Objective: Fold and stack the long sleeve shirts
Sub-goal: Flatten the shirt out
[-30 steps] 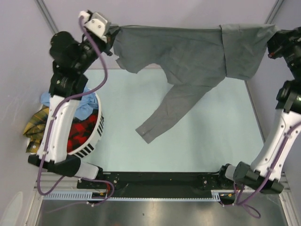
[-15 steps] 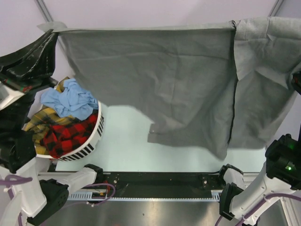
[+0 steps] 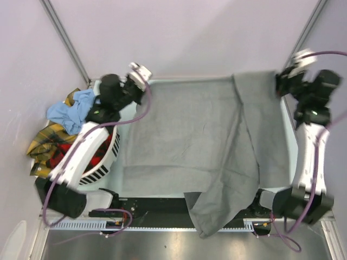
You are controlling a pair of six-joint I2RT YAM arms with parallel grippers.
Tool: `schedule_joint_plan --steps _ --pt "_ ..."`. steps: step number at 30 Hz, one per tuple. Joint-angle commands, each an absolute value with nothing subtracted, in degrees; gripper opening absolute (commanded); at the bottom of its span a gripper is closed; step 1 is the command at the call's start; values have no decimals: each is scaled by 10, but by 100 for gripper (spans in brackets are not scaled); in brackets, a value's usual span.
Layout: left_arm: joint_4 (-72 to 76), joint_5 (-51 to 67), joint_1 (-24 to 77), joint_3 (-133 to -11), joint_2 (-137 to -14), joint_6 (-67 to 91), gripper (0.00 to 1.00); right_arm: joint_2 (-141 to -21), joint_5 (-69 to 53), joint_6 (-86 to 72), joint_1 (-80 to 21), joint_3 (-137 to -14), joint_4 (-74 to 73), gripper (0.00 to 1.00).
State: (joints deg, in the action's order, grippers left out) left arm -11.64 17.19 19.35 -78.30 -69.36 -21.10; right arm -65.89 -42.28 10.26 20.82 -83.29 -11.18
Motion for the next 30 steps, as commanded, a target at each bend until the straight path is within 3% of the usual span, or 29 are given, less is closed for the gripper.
schedule_joint_plan --steps 1,4,9,15,16,17,19,20,22,23,24,27,30 --pt "-89 111 174 -697 -766 -278 0 -735 -335 250 142 -732 -161 0" --pt "-83 104 164 -707 -887 -299 0 -845 -287 272 108 -742 -135 0" --pt "-177 71 159 -902 -1116 -292 0 -1065 -212 267 90 -839 -111 0" --pt "-250 11 158 -1077 -1256 -289 0 -1218 -154 236 77 -986 -137 0" --pt "-255 9 158 -1092 -1263 -291 0 -1232 -141 235 76 -1006 -164 5" --pt "-266 8 158 -1099 -1268 -293 4 -1243 -135 236 75 -1038 -181 18" --pt "-274 11 155 -1107 -1272 -280 16 -1258 -118 237 79 -1064 -227 33" --pt "-284 29 148 -1107 -1267 -266 29 -1257 -120 239 85 -1070 -243 47" --pt "-289 53 140 -1093 -1232 -254 41 -1237 -135 250 118 -1083 -298 57" --pt "-299 93 130 -1086 -1216 -244 59 -1224 -149 254 133 -1085 -317 68" --pt "-306 108 127 -1076 -1201 -241 65 -1214 -169 260 153 -1090 -343 81" --pt "-365 177 125 -1042 -1135 -262 84 -1186 -255 318 227 -1114 -501 84" --pt "-414 218 124 -999 -1085 -276 88 -1155 -291 385 282 -1076 -655 80"
